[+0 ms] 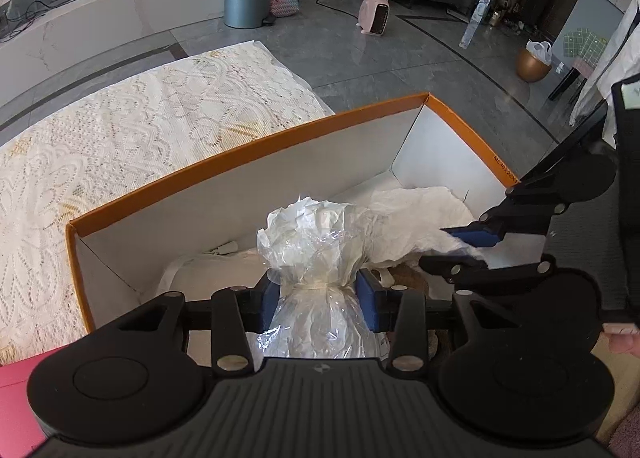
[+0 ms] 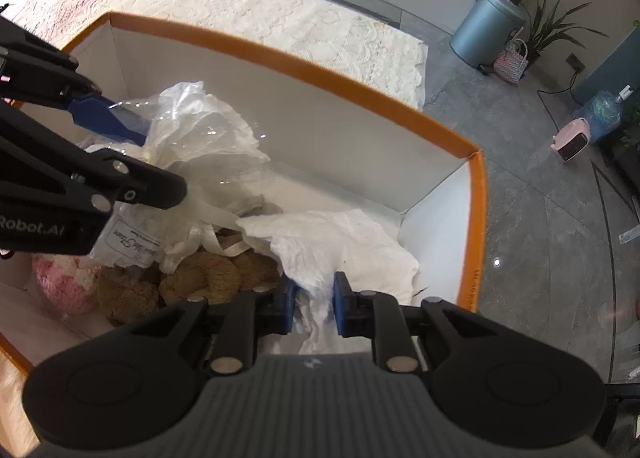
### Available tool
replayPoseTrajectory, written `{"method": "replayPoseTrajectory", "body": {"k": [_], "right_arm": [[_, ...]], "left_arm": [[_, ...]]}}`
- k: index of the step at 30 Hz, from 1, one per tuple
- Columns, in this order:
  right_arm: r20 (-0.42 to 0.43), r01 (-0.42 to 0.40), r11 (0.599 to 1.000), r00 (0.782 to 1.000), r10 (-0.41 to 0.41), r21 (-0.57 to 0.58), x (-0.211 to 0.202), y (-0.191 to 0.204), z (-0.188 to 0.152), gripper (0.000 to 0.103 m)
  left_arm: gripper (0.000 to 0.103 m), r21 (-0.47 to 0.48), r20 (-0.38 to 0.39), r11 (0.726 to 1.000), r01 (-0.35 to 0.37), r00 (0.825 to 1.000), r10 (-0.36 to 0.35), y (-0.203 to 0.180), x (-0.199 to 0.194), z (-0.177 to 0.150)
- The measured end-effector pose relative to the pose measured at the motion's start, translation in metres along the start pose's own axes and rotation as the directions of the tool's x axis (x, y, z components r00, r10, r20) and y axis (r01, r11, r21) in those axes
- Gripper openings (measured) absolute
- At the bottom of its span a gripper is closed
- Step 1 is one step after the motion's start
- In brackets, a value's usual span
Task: Organize soft objects
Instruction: 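Open both tools to drop the flower and bag into the box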
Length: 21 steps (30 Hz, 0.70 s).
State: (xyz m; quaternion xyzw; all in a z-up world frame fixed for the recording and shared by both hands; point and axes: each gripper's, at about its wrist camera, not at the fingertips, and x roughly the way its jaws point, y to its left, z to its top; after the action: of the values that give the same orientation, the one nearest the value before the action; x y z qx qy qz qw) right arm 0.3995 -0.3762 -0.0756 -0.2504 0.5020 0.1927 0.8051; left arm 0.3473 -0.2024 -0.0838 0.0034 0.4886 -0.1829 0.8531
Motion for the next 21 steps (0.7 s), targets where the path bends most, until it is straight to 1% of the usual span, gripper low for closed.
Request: {"method": "replayPoseTrajectory", "body": {"k": [4, 6, 7, 8, 10, 11, 13, 20, 21], "right_arm": [[-0.037, 0.001, 1.000, 0.999, -0.002, -0.011, 0.010, 0.004, -0.001, 0.022], [-0.041, 0.006, 1.000, 0.999, -0.006, -0.010, 0.010, 0.005, 0.000, 0.023], [-0.043, 0.007, 1.000, 0.999, -0.007, -0.009, 0.009, 0.005, 0.000, 0.030], [-0.042, 0.014, 1.000, 0.999, -0.014, -0.009, 0.008, 0.005, 0.001, 0.033], [-0.037, 0.028, 1.000, 0.999, -0.028, -0.010, 0.003, 0.005, 0.001, 0.045], [-0.036, 0.029, 1.000, 0.999, -0.030, -0.008, 0.000, 0.004, 0.002, 0.047], [-0.033, 0.026, 1.000, 0.999, -0.026, -0.001, -0.007, 0.002, 0.002, 0.056], [-0.024, 0.039, 0.998, 0.999, -0.040, -0.043, -0.034, 0.012, 0.000, 0.066], [-0.020, 0.043, 0.998, 0.999, -0.044, -0.053, -0.039, 0.015, 0.000, 0.069]], "left_arm": [[0.053, -0.004, -0.011, 1.000, -0.006, 1.000, 0.006, 0.003, 0.005, 0.000], [0.060, 0.006, -0.005, 1.000, -0.007, 1.000, 0.007, 0.004, 0.003, -0.001], [0.065, 0.013, -0.001, 1.000, -0.009, 1.000, 0.009, 0.003, 0.002, -0.001], [0.068, 0.019, 0.001, 1.000, -0.010, 1.000, 0.010, 0.003, 0.000, -0.002], [0.070, 0.019, 0.009, 1.000, -0.008, 1.000, 0.008, 0.003, -0.004, -0.003], [0.073, 0.013, 0.013, 1.000, -0.005, 1.000, 0.005, 0.004, -0.006, -0.003], [0.077, -0.001, 0.026, 1.000, 0.005, 1.000, -0.005, 0.005, -0.013, -0.004], [0.086, 0.014, 0.073, 1.000, 0.020, 0.997, -0.021, 0.001, -0.042, -0.004], [0.087, 0.017, 0.076, 1.000, 0.024, 0.997, -0.026, 0.001, -0.046, -0.005]]}}
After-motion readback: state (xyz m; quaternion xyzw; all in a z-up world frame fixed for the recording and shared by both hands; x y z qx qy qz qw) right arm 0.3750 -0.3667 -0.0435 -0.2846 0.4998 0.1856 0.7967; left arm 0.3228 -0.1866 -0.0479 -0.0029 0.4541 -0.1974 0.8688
